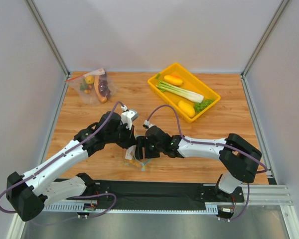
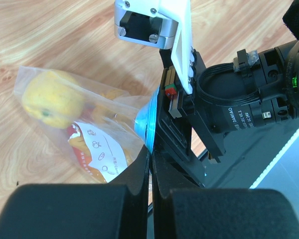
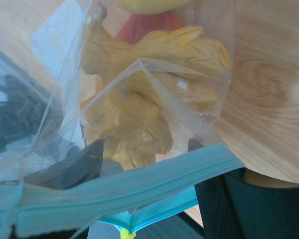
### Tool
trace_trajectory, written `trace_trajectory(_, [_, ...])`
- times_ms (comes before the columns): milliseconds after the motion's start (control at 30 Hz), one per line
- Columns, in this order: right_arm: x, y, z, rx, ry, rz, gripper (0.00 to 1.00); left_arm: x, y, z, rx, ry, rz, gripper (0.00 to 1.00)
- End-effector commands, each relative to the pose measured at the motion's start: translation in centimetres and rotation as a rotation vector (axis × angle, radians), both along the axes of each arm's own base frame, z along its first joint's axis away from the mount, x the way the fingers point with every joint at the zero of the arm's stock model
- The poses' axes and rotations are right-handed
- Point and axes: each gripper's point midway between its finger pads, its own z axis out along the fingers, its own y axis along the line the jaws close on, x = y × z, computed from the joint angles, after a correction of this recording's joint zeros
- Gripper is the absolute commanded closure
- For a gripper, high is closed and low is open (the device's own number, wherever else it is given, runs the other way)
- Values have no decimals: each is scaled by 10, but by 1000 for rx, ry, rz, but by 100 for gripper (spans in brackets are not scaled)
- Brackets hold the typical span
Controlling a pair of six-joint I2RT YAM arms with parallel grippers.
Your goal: Open the zip-top bag and remove the fake food
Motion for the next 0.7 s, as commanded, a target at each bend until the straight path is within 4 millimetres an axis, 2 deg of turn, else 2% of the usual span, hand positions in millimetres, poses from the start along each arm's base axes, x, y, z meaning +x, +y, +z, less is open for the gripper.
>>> trace_trajectory(0, [-16,64,60,335,-45,161,28,1,-40,35,-185,-67,-108,100])
trace_trajectory(167, [-18,74,52,370,-22,173,37,1,-39,32,-174,-67,-106,100])
trace_trajectory(367, [-14,73,49,369,-42,164,66,1,-34,29,-157,-73,-91,100])
trace_trajectory(400, [-14,71,49,361,-50,166,73,2,-34,31,-158,-80,-89,100])
trace_trajectory(533, [-12,61,47,311,-78,153,86,4,-30,30,-138,-91,-76,100])
trace_trajectory(600, [-6,52,47,272,-112,123,91,8,-26,30,-117,-106,-53,100])
trace_trajectory(667, [-4,45,50,254,-133,115,92,10,-22,31,-103,-118,-42,100])
